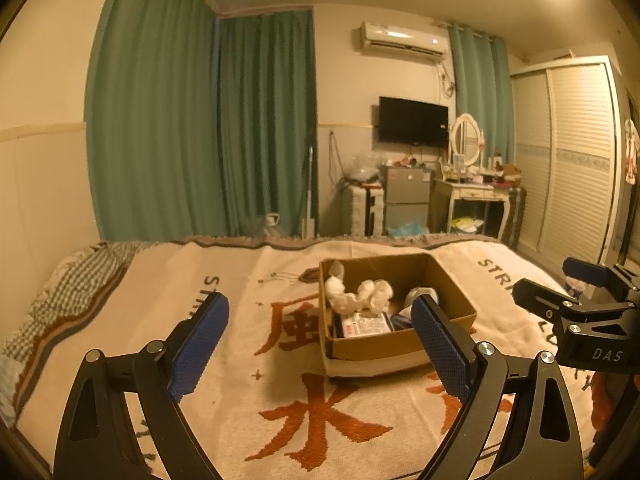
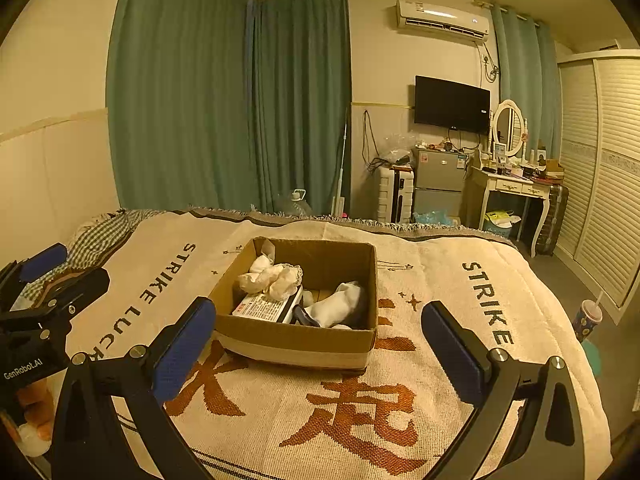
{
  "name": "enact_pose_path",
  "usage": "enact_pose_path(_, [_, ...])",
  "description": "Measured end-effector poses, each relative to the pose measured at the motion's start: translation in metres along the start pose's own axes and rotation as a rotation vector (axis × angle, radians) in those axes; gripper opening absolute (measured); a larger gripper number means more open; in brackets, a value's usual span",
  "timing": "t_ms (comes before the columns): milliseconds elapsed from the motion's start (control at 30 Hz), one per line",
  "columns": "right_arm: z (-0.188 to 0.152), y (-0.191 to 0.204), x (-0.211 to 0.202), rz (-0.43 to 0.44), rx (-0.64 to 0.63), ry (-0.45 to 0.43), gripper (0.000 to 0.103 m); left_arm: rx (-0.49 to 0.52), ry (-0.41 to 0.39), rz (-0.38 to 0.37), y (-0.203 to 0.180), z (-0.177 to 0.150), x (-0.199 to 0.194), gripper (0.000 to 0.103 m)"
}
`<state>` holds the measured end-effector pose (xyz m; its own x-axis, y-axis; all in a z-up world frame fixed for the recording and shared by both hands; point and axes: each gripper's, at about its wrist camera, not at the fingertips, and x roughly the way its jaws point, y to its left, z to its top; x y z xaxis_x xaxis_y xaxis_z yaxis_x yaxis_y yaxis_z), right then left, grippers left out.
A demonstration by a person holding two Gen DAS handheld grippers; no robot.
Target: Organize soft objects
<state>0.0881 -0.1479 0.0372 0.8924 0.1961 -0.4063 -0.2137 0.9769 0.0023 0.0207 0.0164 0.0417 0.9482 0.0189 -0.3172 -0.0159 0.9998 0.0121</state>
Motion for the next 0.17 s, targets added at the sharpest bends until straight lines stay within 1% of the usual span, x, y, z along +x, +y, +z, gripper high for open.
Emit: enact_pose_path(167, [-0.0013,-0.0004,-0.0008,0.000,0.002,0.003,0.103,-0.002,0.004,0.002,-0.0002,0.0003,-0.0003,0.094])
